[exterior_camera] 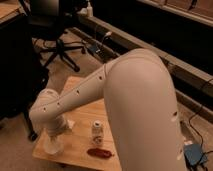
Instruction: Pick up the ceramic cup
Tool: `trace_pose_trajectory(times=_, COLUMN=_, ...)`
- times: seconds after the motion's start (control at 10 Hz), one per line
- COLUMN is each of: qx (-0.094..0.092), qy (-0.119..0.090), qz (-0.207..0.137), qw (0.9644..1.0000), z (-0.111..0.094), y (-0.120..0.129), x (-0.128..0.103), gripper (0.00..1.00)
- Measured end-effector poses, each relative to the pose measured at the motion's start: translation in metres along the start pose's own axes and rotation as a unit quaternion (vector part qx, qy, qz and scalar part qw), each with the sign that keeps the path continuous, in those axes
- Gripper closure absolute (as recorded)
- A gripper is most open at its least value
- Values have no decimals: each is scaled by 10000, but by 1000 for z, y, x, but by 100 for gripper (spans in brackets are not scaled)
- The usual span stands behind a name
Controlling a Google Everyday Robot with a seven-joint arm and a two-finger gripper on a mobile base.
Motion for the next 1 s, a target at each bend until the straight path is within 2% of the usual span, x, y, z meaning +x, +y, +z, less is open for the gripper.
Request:
trace_pose_trajectory(times=0.2, qx=30, qy=268, qz=13, qw=9996, z=19, y=3, x=1, gripper=38)
trace_pose_trajectory(times=0.4, qx=-68, qy=463, qz=-117, qw=9988, z=28, y=17, x=-3, gripper=57)
trace_pose_trajectory(times=0.5, qx=-95, qy=445, qz=-58, qw=9989, z=19, y=15, x=-12, gripper=68)
trace_pose_trajectory(times=0.6, qx=-144, qy=343, qz=98, qw=9993, z=0, y=7, x=-22, gripper=78)
trace_pose_trajectory(times=0.7, qx=-169, qy=233, qz=296, qw=9991, z=-21, y=-8, x=-28, gripper=87)
trace_pose_trajectory(times=0.8, qx=-195, qy=117, qz=578, qw=9981, z=-48, y=-34, x=-29, gripper=96)
trace_pose_trajectory(times=0.9, qx=-220, qy=46, qz=740, qw=9970, z=-66, y=-49, x=-28, gripper=100)
trace_pose_trajectory(times=1.0, qx=-226, qy=28, qz=761, qw=9968, z=-68, y=-50, x=-29, gripper=100)
